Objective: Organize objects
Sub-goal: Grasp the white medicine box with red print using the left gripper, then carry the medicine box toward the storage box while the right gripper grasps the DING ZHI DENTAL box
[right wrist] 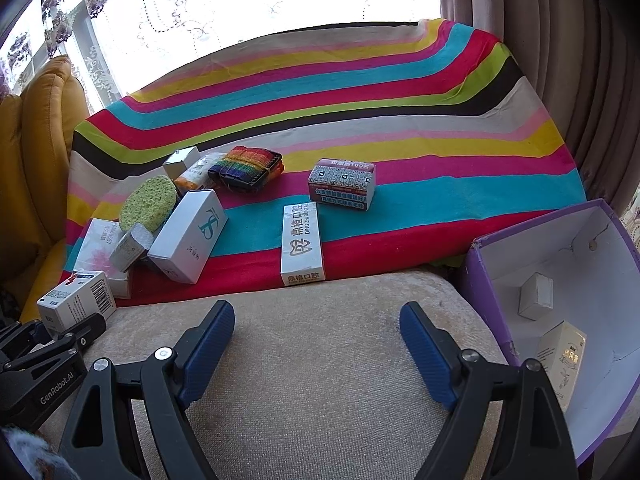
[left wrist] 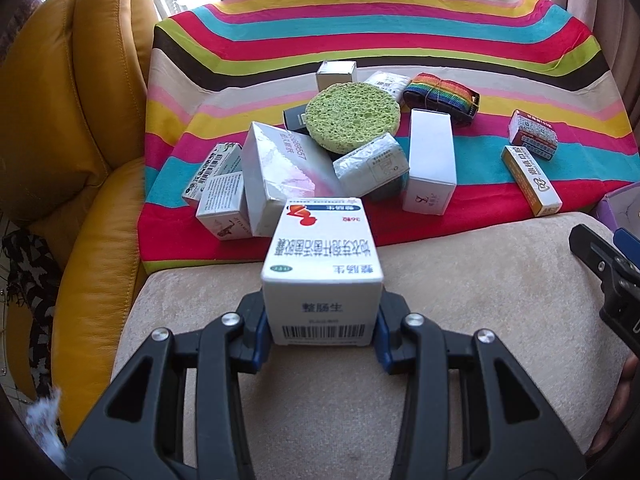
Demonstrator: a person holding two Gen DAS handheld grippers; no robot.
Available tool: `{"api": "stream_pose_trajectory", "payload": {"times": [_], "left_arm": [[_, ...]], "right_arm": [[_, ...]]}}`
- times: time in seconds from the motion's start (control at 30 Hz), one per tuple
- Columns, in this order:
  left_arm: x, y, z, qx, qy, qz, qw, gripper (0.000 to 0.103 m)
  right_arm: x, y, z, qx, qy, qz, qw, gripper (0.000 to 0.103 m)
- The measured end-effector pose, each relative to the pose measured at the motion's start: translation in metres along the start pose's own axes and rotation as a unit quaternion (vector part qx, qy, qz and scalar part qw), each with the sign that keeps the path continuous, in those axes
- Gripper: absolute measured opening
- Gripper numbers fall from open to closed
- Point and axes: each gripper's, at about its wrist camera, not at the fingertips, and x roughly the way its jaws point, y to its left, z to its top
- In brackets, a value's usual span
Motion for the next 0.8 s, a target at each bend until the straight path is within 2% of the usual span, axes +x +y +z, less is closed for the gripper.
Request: {"api": "stream_pose_trajectory", "payload": {"times": [0.2, 0.27, 0.37, 0.5, 0.63, 0.73, 0.8], "left_arm": [[0.000, -0.003, 0.000, 0.004, -0.001, 0.006, 1.0000, 0.045], [-0.001, -0.001, 0.000, -0.001, -0.002, -0.003, 1.0000, 0.045], [-0.004, 0.002, -0.002, -0.007, -0.006, -0.019, 0.9998, 0.045], [-0.009, 0.005, -0.005, -0.020, -0.013, -0.045, 0.9987, 0.045], [-0.012, 0.008, -0.006, -0.033, -0.018, -0.069, 0.9969, 0.045], [-0.015, 0.009, -0.006, -0.040, -0.022, -0.092, 0.9947, 0.045], [-0.015, 0.009, -0.004, -0.042, -0.024, -0.105, 0.9933, 0.045]], "right_arm": [[0.002, 0.002, 0.002, -0.006, 0.009, 0.005, 1.000, 0.090], [0.003, 0.001, 0.006, -0.009, 0.022, 0.023, 0.999, 0.094], [0.006, -0.001, 0.018, -0.007, 0.039, 0.052, 0.998, 0.094], [0.014, 0.010, 0.033, -0.044, 0.039, 0.034, 0.998, 0.094], [0.038, 0.025, 0.044, -0.093, 0.067, 0.003, 0.993, 0.094], [0.055, 0.031, 0.052, -0.113, 0.078, -0.024, 0.990, 0.082], [0.067, 0.032, 0.055, -0.121, 0.091, -0.033, 0.988, 0.078]]}}
